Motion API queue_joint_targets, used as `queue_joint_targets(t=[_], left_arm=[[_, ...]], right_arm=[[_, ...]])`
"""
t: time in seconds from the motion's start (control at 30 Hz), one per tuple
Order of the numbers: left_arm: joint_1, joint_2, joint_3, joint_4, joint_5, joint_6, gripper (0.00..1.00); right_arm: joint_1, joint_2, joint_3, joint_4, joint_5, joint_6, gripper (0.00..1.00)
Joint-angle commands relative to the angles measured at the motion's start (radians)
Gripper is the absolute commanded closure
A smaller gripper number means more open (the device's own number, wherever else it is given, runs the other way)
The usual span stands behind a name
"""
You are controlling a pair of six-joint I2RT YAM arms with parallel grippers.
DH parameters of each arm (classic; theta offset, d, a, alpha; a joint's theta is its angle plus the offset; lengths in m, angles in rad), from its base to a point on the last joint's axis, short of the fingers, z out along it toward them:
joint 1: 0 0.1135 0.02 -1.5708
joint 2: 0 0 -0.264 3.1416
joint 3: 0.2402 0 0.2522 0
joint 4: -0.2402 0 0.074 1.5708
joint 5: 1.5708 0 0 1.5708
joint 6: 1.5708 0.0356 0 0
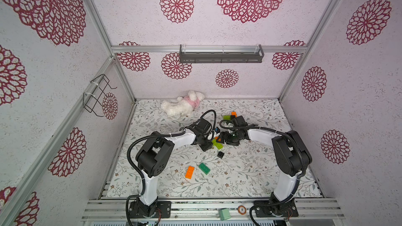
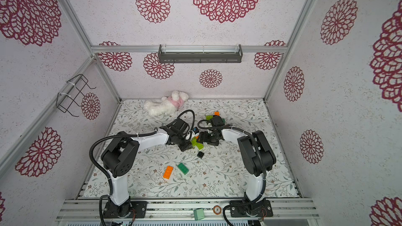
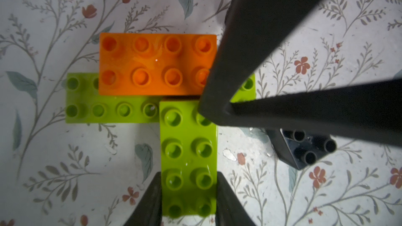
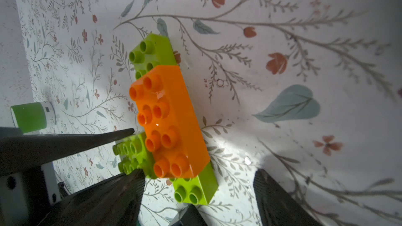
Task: Assemble a small pinwheel with lego
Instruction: Assemble the lego brick with the lego brick.
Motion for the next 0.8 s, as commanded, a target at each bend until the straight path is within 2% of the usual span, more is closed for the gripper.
queue_joint_targets(t=[0.0, 0.5, 0.77], left_arm=[[-0.021, 0.001, -0.010, 0.099, 0.037, -0.009, 0.61], [-0.019, -0.076, -0.066, 0.205, 0.003, -0.069, 0.59], [-0.011, -0.085, -0.087, 0.232, -0.010, -0.089, 0.58]], right_arm=[[0.023, 0.026, -0.009, -0.029, 0.065, -0.003, 0.22], [0.025, 0.015, -0.055, -0.065, 0.145, 0.011, 0.34], [0.023, 0.018, -0.084, -0.067, 0.160, 0.010, 0.37]])
